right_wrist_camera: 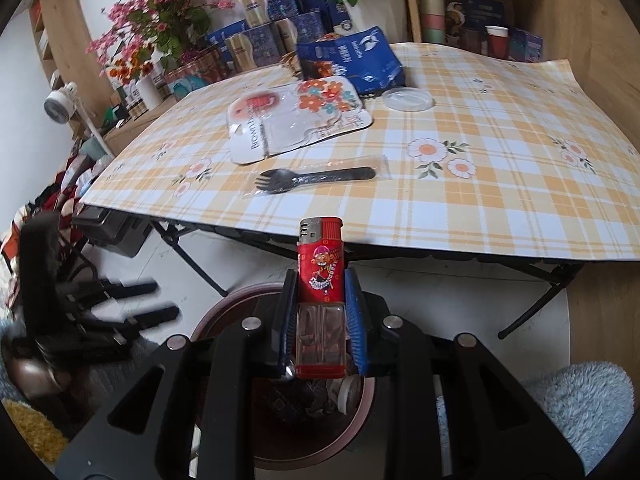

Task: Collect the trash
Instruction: 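Open the left gripper to drop the can while the right drops the lighter into the bin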

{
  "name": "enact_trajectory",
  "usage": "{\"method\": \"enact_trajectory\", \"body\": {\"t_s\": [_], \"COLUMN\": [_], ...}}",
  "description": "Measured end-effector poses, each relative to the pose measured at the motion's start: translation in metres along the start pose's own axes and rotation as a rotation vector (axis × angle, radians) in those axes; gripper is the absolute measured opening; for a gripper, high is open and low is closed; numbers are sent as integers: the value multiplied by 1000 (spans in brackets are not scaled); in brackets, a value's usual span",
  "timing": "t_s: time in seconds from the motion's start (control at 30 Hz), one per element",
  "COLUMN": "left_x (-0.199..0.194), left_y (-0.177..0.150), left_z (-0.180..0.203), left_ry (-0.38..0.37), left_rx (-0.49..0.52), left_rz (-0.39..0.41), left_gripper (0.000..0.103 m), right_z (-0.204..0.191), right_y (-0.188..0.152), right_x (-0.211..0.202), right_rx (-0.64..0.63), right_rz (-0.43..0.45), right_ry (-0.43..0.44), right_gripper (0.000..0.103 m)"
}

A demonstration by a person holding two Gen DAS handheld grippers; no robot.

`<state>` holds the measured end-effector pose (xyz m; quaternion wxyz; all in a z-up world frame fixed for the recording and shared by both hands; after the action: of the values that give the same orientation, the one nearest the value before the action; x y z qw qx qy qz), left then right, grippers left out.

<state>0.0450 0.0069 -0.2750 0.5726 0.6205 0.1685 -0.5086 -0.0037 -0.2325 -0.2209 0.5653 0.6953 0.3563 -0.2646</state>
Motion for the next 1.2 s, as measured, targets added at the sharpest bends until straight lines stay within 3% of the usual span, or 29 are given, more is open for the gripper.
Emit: {"method": "enact_trajectory", "body": {"t_s": [0.07, 0.17, 0.33, 0.43, 0.73, 1.2], "left_x": [-19, -46, -83, -94, -88, -70], "left_y": [7, 15, 20, 13, -1, -1], "left_z": [-6, -15, -23, -35, -53, -61], "left_ry": [32, 75, 188, 231, 245, 223], "left_rx": [-24, -25, 23, -9, -93, -124], "left_rz": [73, 160, 257, 288, 257, 202], "left_gripper": [78, 87, 93, 94, 95, 95], "right_z": [-5, -13, -33, -42, -49, -55], "right_y": [-1, -4, -12, -18, -30, -36], "right_x": [3, 11, 27, 37, 60, 69], "right_rx": [-21, -55, -137, -178, -212, -251], "right_rz": [-11, -46, -118, -159, -267, -309], "right_ry": [8, 28, 53, 52, 32, 14], "right_gripper": [26, 26, 26, 26, 26, 26]}}
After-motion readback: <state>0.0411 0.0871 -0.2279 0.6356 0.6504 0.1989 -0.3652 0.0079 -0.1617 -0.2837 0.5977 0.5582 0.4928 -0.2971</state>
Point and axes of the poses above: each gripper's, at about its wrist camera, not at the fingertips, and x roughly the way its jaws point, z to its right, y to its top, the point moved 2 cm from there along x, roughly the way its jaws point, and after that the axes turned 2 degrees about -z, right-handed, at the moved point
